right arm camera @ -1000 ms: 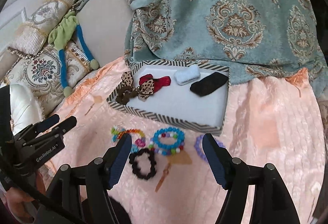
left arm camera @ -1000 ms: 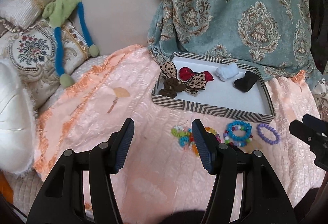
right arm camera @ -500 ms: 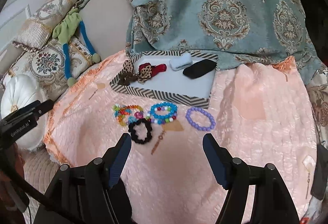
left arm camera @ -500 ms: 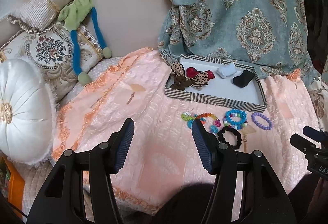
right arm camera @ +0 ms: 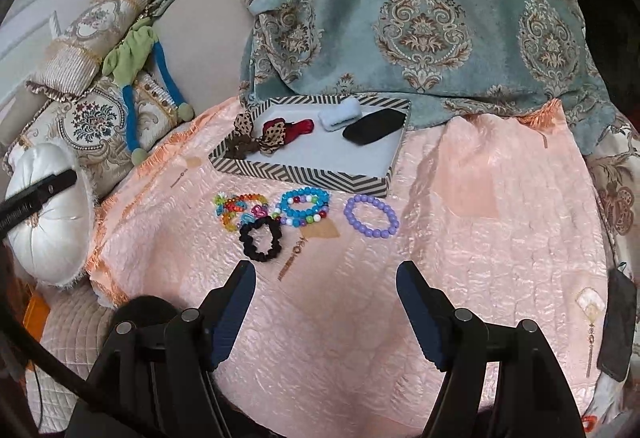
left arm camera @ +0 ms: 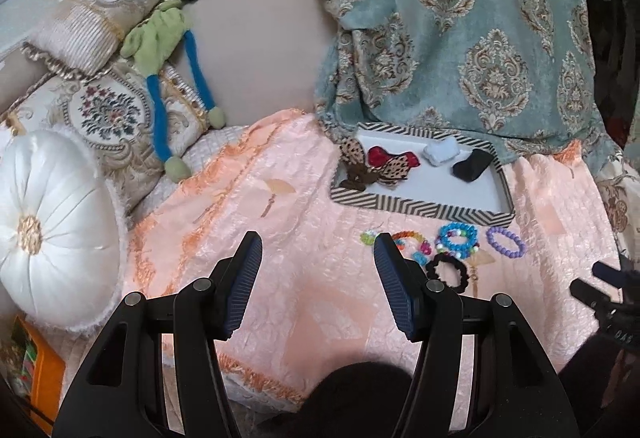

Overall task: Organize jewelry
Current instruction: 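Withdraw both tools from the tray toward the bracelets, then grasp the rainbow bead bracelet with the left tool while the right tool grasps the black scrunchie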

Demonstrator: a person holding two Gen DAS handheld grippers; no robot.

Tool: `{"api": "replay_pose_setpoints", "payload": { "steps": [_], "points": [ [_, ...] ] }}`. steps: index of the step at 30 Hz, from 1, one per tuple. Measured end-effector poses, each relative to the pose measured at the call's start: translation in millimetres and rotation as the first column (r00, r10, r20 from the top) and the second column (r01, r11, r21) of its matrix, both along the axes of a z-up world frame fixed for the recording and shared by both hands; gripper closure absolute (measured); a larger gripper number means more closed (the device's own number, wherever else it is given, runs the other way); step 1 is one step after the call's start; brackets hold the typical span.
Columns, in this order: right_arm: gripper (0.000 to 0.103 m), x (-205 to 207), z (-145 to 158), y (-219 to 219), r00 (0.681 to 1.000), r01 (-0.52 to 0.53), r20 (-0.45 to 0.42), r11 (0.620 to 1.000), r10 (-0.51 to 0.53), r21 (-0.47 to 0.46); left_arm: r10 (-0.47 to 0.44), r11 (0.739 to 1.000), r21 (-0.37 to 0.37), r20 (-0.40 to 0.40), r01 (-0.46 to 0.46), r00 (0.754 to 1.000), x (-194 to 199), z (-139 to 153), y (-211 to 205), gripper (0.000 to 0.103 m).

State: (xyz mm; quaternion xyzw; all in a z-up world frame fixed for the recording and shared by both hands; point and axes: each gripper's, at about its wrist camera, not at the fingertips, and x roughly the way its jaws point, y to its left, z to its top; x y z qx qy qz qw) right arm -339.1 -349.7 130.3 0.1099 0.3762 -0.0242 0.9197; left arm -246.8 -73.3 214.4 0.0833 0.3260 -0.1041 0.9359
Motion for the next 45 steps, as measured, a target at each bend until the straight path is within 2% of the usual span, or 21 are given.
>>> {"api": "replay_pose_setpoints", "payload": {
  "steps": [4, 8, 13, 20, 24, 26, 30, 31, 35, 39, 42, 45],
  "points": [
    [0.033, 7.7, -9.3, -1.1, 1.000, -0.004, -0.020, 1.000, 0.004, 0.006, -0.062, 0.998, -0.022, -0.024, 0.062, 0.998, 19.8, 3.7, -15.6, 0.043],
    [0.033, 15.2, -13.6, 2.9, 1.000, 0.000, -0.016, 1.000, -0.001, -0.014, -0.120, 0.991, -0.067, -0.075, 0.115, 0.990, 52.3, -5.7, -32.8, 0.041],
    [0.034, 39.4, -23.2, 7.0, 0.999, -0.012, -0.038, 1.000, 0.013, 0.025, -0.169, 0.984, -0.079, -0.155, 0.159, 0.973, 97.1, -31.0, -54.0, 0.041],
    [0.048, 95.7, -46.6, 38.5, 0.990, -0.117, -0.078, 0.992, 0.120, 0.043, -0.216, 0.976, -0.106, -0.310, 0.192, 0.926, 148.1, -81.2, -73.0, 0.041],
    [0.048, 120.2, -64.0, 48.9, 0.983, -0.147, -0.110, 0.988, 0.150, 0.038, -0.255, 0.967, -0.113, -0.343, 0.229, 0.904, 158.8, -104.5, -81.1, 0.041],
    [0.048, 128.0, -70.6, 52.2, 0.979, -0.157, -0.125, 0.987, 0.158, 0.019, -0.301, 0.953, -0.124, -0.351, 0.275, 0.886, 161.8, -116.0, -85.4, 0.041],
    [0.063, 139.4, -85.1, 51.6, 0.971, -0.169, -0.167, 0.985, 0.170, 0.025, -0.357, 0.934, -0.108, -0.365, 0.342, 0.860, 166.9, -132.0, -95.1, 0.041],
    [0.064, 140.6, -87.7, 51.2, 0.971, -0.169, -0.168, 0.985, 0.171, 0.028, -0.372, 0.927, -0.106, -0.369, 0.360, 0.852, 167.6, -134.8, -98.3, 0.041],
    [0.076, 146.1, -96.8, 51.4, 0.966, -0.180, -0.182, 0.983, 0.182, 0.028, -0.402, 0.909, -0.044, -0.358, 0.414, 0.843, 167.4, -141.7, -109.4, 0.041],
    [0.079, 146.8, -103.5, 51.8, 0.964, -0.186, -0.189, 0.982, 0.188, 0.025, -0.423, 0.893, -0.014, -0.367, 0.450, 0.828, 168.2, -149.7, -114.8, 0.041],
    [0.080, 145.3, -102.3, 50.7, 0.963, -0.193, -0.185, 0.981, 0.195, 0.032, -0.438, 0.886, -0.035, -0.386, 0.462, 0.812, 171.4, -154.2, -114.7, 0.041],
    [0.080, 143.0, -101.2, 51.2, 0.960, -0.205, -0.188, 0.978, 0.206, 0.029, -0.460, 0.876, -0.070, -0.419, 0.477, 0.783, 176.5, -157.4, -116.3, 0.041]
  ]
}}
